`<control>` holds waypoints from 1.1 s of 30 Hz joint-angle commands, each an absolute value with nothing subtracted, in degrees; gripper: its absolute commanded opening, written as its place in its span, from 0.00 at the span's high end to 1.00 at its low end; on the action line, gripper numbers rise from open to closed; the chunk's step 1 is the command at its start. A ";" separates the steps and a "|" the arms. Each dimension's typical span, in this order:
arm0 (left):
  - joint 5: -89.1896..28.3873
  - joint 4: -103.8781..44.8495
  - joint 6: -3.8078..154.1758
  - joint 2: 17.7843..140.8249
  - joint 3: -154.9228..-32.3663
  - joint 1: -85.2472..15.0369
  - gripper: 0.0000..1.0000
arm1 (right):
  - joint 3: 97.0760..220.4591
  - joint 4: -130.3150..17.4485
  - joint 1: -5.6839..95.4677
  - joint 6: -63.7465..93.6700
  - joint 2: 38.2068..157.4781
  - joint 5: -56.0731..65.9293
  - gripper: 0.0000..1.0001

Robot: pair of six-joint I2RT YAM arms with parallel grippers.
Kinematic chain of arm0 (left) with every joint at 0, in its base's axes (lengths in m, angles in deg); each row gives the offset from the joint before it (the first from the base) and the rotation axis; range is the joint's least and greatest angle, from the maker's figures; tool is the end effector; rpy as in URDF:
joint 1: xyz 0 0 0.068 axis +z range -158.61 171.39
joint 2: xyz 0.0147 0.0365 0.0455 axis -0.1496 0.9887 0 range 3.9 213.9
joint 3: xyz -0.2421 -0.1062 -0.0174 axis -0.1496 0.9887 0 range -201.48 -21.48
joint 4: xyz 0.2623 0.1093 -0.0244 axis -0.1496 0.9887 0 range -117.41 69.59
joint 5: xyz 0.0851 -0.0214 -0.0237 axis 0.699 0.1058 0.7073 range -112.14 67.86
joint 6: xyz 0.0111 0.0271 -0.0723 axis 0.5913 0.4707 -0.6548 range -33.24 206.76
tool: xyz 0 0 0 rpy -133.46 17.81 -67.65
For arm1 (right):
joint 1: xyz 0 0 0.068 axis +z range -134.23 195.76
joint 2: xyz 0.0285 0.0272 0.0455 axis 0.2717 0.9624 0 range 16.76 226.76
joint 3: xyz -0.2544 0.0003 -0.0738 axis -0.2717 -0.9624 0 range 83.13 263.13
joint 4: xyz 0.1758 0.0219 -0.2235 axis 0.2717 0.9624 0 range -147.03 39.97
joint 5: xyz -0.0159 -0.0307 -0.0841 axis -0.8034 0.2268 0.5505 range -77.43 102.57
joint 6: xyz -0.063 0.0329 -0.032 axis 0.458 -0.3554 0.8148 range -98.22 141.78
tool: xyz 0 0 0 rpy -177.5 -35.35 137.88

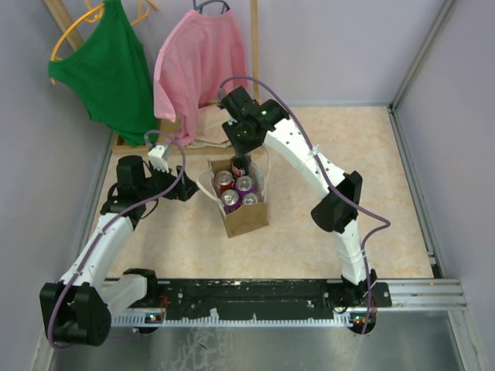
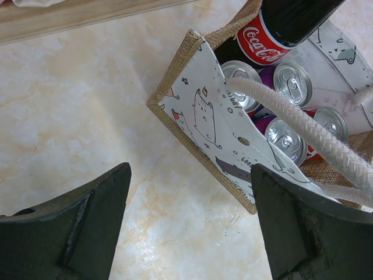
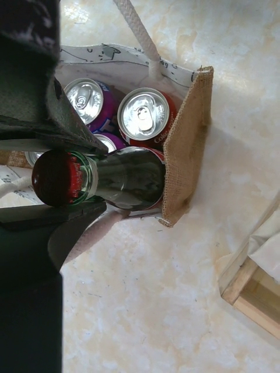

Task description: Place the beverage into the canvas bag

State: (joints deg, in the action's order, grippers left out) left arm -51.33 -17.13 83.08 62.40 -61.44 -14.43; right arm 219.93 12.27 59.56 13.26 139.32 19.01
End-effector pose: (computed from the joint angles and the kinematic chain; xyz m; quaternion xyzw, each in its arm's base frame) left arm 0.2726 -0.0604 0.2389 0.1438 0.8305 -0.2569 0.4728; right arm 0.3553 0.3304 0.3387 -0.2725 0.9127 0.0840 0.2927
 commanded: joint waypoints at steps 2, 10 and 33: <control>-52.04 -18.27 82.80 62.26 -60.98 -13.97 0.11 | 220.51 6.00 61.19 13.77 141.71 17.11 0.87; -51.93 -18.53 82.85 62.60 -61.34 -13.97 0.11 | 216.94 1.65 62.35 14.66 139.50 19.44 0.30; -51.03 -7.66 87.54 56.91 -72.24 -13.97 0.00 | 209.42 -7.80 58.87 6.50 121.29 27.57 0.01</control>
State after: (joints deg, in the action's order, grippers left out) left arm -49.78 -12.36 85.38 58.44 -67.43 -14.23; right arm 210.99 -6.72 61.54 11.86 126.67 27.66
